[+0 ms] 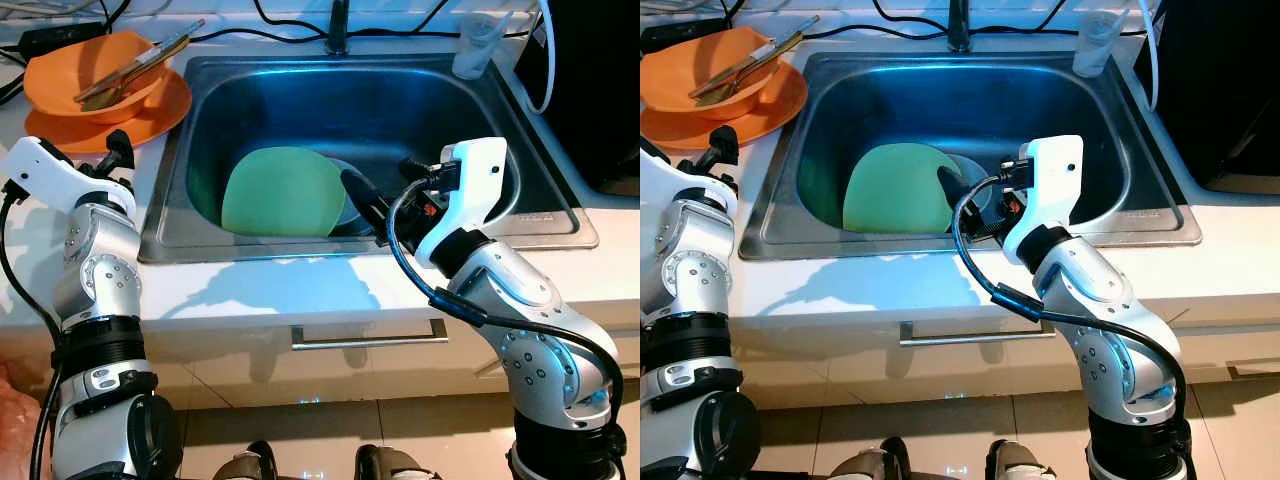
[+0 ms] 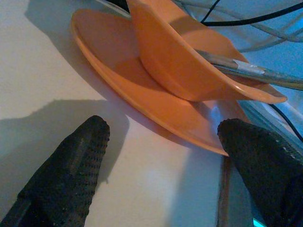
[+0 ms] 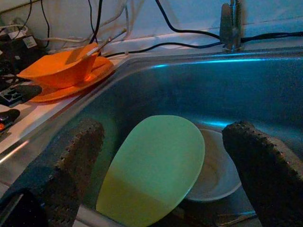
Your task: Kitchen organization
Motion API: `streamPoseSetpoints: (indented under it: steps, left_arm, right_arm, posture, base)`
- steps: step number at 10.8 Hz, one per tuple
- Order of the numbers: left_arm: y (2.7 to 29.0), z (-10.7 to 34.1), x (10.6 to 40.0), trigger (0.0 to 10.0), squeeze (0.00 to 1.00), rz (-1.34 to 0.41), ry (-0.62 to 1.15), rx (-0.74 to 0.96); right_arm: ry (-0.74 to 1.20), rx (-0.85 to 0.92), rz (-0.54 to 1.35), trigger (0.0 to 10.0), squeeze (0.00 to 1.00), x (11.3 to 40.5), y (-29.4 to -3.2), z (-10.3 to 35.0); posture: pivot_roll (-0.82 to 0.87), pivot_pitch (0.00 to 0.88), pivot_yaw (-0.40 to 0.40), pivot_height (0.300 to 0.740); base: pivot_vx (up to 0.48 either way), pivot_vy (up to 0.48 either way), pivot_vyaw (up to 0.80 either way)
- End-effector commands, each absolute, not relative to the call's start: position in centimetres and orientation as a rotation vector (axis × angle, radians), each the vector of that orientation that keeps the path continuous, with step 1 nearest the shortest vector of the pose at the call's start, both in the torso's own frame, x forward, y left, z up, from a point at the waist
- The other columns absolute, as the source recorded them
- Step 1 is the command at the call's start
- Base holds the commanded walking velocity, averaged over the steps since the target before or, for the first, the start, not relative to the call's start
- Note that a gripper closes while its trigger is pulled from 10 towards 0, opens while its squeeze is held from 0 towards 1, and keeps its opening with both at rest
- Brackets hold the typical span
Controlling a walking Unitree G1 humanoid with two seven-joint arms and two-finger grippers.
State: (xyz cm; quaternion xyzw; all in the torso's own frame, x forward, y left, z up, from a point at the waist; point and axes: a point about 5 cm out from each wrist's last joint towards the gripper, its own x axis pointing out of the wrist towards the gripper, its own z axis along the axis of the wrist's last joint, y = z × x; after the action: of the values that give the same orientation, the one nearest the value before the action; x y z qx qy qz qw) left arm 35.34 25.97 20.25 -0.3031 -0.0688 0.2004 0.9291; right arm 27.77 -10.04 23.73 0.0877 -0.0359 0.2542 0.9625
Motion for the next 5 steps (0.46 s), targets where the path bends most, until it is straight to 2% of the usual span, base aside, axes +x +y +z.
streamPoseSetpoints:
  steps: [1, 5]
  left_arm:
    - [24.89, 12.43, 34.03, 10.0, 0.45, 0.493, 0.19, -0.685]
    - [24.89, 12.43, 34.03, 10.0, 0.45, 0.493, 0.19, -0.685]
  right_arm:
    - [-0.078, 0.182, 0.522, 10.0, 0.0, 27.76, -9.98, 23.74]
    - [-0.078, 0.182, 0.522, 10.0, 0.0, 27.76, -9.98, 23.74]
  posture:
    - [-0.23, 0.21, -0.041, 0.74]
    - [-0.23, 0.21, -0.041, 0.74]
  base:
    - [0.0, 0.0, 0.0]
    - [0.0, 0.0, 0.0]
